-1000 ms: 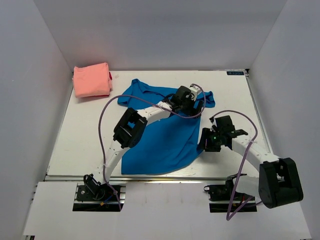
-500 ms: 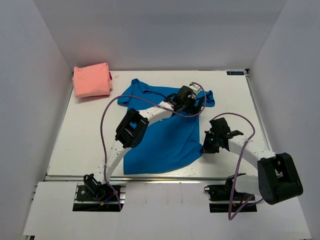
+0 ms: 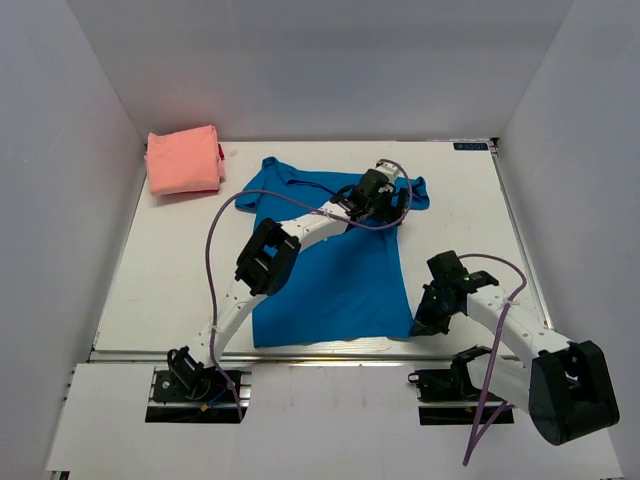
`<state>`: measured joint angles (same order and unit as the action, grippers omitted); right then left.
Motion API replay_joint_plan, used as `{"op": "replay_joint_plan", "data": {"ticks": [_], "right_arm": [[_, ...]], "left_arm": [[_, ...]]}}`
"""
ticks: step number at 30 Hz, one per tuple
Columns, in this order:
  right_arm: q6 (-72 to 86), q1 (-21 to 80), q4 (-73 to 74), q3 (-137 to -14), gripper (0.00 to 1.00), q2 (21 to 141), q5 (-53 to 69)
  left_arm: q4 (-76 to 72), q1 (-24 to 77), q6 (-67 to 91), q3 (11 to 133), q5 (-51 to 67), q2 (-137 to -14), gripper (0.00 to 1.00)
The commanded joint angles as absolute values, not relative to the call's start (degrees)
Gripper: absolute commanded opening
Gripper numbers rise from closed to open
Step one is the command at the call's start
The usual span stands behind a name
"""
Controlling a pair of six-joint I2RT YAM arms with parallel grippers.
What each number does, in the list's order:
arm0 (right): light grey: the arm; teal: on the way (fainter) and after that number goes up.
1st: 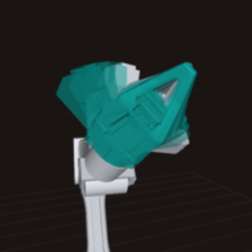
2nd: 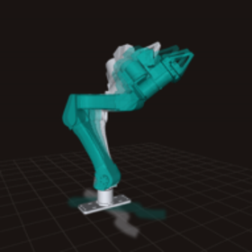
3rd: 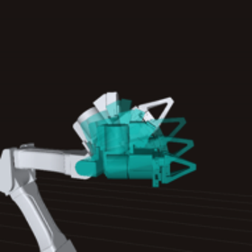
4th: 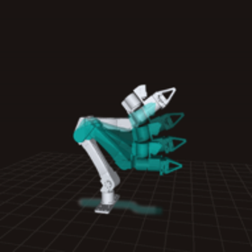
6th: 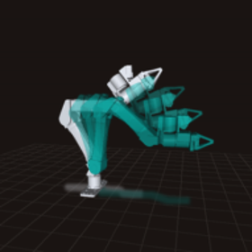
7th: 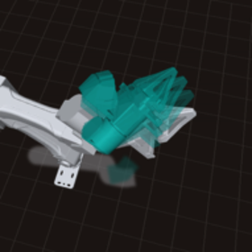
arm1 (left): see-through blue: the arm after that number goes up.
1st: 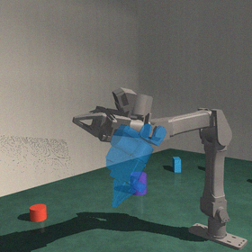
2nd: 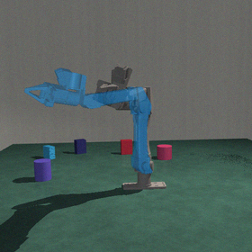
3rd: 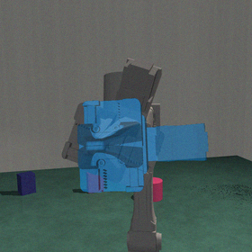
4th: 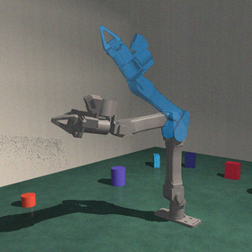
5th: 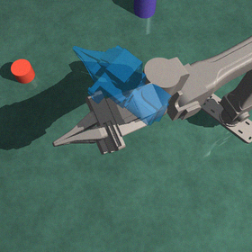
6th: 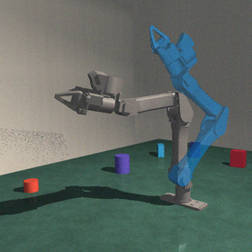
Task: Fold and stack the t-shirts
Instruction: Flatten out the tshirt
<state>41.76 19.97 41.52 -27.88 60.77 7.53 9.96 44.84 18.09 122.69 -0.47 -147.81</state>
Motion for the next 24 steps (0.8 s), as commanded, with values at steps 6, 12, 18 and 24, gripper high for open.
{"op": "replay_joint_plan", "data": {"ticks": [6, 12, 18, 24], "right_arm": [[44.73, 20.92, 51.06, -33.39, 0.39, 57.49, 5.10], [42.90, 21.09, 48.00, -39.43, 0.76, 53.17, 2.03], [37.98, 22.76, 39.23, -42.28, 0.90, 60.35, 5.61], [34.90, 28.81, 31.74, -47.10, 0.90, 75.63, 2.47]], "left_arm": [[13.37, 44.56, 18.90, 122.43, 1.76, -149.50, 1.00], [10.37, 44.56, 15.04, 120.41, 7.11, -142.74, 1.00], [14.49, 44.04, 8.27, 120.16, 1.86, -133.09, 1.00], [21.86, 38.26, 8.17, 115.32, -9.66, -127.80, 1.00]]}}
